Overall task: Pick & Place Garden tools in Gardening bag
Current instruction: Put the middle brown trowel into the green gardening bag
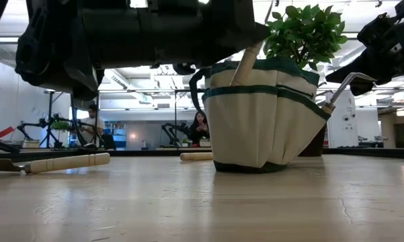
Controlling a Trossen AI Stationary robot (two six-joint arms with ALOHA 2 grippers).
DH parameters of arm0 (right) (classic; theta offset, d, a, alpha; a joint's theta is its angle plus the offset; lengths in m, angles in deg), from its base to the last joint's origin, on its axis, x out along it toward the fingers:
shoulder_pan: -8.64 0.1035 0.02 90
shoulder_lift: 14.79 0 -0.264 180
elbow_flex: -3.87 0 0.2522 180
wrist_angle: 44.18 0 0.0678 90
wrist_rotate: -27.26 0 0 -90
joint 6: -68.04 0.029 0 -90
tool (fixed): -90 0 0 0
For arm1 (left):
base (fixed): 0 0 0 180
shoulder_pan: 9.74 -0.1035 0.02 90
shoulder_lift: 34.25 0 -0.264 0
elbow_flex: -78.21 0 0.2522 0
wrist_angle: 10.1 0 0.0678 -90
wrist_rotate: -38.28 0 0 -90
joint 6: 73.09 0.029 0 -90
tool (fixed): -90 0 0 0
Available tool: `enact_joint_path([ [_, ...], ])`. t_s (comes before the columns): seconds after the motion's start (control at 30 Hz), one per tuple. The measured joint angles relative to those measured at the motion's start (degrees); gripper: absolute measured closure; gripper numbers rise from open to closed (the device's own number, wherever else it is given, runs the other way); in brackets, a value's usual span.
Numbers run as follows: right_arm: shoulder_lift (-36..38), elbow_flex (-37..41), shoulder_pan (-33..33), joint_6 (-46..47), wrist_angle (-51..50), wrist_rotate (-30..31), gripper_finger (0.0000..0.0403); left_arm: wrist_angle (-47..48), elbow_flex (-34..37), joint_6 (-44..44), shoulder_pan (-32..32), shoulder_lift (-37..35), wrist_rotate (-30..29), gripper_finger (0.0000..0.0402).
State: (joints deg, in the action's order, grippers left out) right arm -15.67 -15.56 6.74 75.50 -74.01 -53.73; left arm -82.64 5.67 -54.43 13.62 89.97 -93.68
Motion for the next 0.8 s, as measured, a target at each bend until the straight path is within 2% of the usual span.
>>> enact_joint_path([
  [0.37,0.00,0.00,0.00,0.00,0.00,-0.01,0.0394,7.20,0.33,-1.23,0.00,0.00,2.26,0.0336],
  [0.8,0.00,0.00,0.00,0.00,0.00,-0.01,0.0394,7.31,4.83,-5.37,0.04,0.00,0.50,0.0336],
])
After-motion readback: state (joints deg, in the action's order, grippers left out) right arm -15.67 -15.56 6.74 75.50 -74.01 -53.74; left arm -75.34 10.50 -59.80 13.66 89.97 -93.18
